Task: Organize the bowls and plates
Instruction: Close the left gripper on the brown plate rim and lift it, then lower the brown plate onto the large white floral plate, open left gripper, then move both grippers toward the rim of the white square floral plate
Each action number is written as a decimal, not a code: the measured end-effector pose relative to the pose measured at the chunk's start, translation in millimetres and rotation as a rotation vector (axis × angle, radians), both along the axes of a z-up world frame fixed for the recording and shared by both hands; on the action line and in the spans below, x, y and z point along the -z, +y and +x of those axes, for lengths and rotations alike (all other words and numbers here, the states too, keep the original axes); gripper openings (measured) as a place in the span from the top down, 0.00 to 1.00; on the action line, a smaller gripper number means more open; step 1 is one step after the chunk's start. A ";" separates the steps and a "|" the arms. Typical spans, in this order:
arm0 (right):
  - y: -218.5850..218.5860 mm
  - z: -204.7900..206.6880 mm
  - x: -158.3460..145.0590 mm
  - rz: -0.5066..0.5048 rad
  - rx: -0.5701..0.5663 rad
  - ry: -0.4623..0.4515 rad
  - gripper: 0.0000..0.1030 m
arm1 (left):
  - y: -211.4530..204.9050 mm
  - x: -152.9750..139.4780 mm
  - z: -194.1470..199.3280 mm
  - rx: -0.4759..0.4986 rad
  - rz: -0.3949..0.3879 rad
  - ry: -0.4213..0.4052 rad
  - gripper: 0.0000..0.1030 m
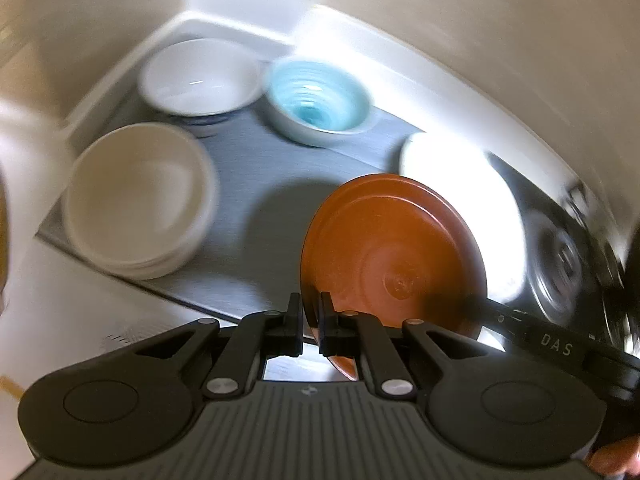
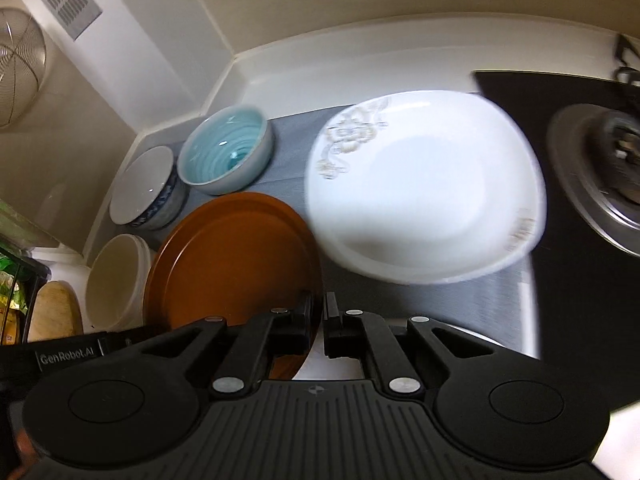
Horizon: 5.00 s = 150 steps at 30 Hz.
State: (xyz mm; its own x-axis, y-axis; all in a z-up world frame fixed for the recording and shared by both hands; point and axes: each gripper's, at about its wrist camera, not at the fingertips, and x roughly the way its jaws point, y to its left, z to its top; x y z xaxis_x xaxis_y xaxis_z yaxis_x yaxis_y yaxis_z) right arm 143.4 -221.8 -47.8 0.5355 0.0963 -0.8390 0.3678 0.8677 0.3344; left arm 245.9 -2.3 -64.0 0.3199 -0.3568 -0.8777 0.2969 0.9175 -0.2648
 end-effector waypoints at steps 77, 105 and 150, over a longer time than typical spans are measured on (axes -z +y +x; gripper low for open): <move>-17.8 -94.7 46.0 -0.029 0.139 0.280 0.34 | -52.7 57.0 -44.0 0.402 -0.054 0.177 0.12; -23.0 -87.7 37.8 -0.021 0.100 0.231 0.27 | -59.1 38.3 -36.5 0.335 0.057 0.069 0.01; -129.0 -1.9 37.2 -0.149 0.190 -0.146 0.19 | -117.6 42.0 63.3 0.096 0.034 -0.069 0.00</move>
State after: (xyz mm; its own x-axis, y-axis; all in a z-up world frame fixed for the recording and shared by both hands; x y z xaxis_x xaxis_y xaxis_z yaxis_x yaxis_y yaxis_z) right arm 141.5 -350.8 -84.9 0.6487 -0.1355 -0.7489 0.4856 0.8314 0.2702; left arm 309.2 -119.9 -105.9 0.3454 -0.3594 -0.8669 0.4005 0.8919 -0.2102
